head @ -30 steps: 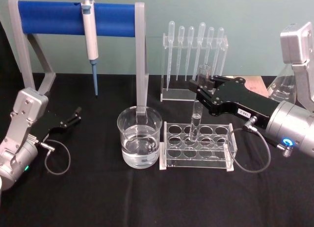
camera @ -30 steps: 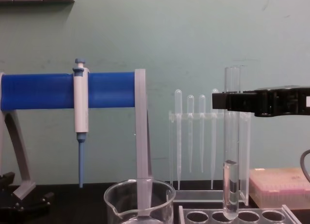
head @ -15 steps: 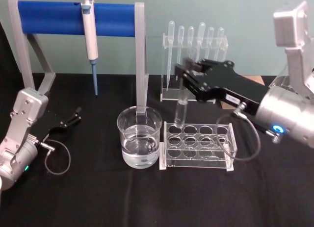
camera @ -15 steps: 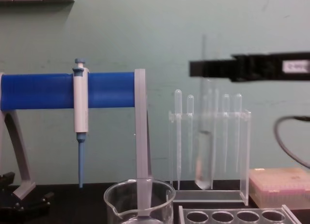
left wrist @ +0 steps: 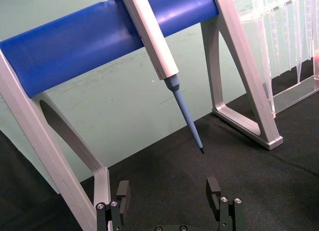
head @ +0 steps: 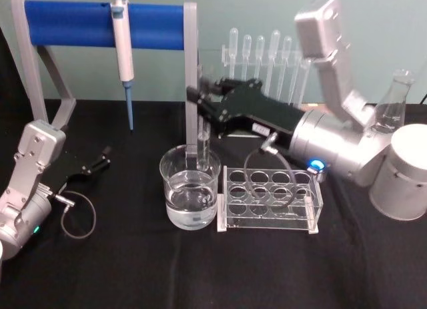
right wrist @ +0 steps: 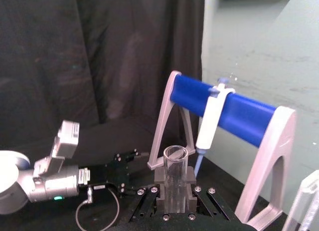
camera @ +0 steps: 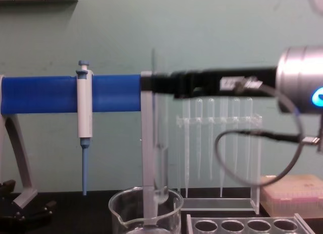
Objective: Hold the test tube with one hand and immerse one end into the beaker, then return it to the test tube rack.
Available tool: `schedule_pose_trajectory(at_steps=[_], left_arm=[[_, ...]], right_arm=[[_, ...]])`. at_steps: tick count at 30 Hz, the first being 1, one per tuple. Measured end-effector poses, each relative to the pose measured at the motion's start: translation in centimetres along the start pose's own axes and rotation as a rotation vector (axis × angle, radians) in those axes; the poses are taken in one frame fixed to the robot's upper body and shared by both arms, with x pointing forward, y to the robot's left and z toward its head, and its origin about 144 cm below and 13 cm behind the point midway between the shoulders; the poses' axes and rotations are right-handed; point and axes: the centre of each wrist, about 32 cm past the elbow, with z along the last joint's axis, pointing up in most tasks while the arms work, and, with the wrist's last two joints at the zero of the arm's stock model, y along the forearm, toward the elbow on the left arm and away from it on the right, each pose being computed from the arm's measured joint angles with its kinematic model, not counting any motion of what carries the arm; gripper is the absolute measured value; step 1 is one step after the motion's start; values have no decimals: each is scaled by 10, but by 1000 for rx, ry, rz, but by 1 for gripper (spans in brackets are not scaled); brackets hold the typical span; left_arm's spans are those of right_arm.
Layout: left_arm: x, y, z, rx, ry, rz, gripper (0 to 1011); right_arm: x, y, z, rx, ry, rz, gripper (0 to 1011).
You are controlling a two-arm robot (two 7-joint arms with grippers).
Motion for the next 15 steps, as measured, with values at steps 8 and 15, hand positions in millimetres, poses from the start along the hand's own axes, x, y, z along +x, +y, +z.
schedule_pose_trajectory(at_steps=[8, 15], left_arm=[[0, 0, 0, 0, 0, 0, 1000], [0, 0, 0, 0, 0, 0, 1000]], right_arm=[[-4, 15, -40, 15, -13, 6, 226], [-8, 17, -70, 35, -11, -1, 226]])
